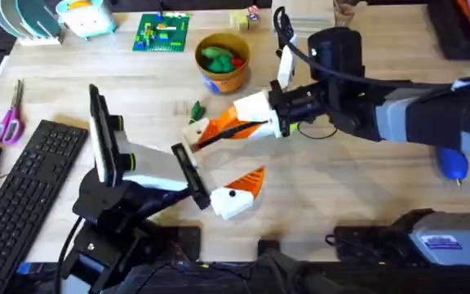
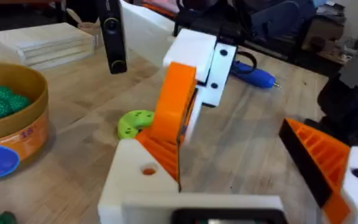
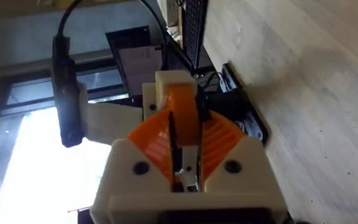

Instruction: Pick up the gripper from the table and insert it into the empty holder that is missing its gripper. Then pick up a screw, insert it into the mounting hole, and use the screwdriver to tighten it. Finally, clean up the table by picking up the vegetable and placing it into the bucket.

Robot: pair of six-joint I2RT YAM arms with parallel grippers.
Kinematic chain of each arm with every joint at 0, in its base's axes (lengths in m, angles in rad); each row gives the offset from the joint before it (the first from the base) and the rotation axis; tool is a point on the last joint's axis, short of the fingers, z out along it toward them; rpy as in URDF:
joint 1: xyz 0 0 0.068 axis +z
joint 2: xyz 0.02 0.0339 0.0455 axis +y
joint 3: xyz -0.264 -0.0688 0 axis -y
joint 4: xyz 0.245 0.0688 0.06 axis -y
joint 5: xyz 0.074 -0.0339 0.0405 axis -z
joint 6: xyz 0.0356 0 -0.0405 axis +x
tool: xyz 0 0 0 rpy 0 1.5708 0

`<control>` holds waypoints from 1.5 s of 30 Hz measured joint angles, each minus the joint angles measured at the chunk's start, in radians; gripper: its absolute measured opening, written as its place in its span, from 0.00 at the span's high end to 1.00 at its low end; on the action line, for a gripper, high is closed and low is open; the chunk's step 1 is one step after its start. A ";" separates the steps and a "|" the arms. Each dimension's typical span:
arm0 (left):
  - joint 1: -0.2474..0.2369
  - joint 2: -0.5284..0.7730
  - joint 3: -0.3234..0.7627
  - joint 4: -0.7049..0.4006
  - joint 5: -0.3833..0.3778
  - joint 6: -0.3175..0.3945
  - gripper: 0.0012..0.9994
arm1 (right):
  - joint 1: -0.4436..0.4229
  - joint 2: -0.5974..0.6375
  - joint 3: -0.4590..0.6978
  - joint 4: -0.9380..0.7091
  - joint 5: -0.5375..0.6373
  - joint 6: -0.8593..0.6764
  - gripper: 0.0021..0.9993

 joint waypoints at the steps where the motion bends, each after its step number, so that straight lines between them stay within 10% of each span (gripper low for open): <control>1: 0.000 0.000 0.000 0.000 0.008 0.000 0.01 | 0.000 0.003 0.000 0.000 -0.001 -0.002 0.79; 30: -0.023 0.000 0.000 -0.006 0.146 0.033 0.01 | -0.026 0.030 -0.006 0.070 0.002 -0.023 0.29; 45: -0.023 0.000 0.000 -0.007 0.160 0.033 0.01 | -0.132 -0.047 0.082 -0.155 0.127 -0.331 0.07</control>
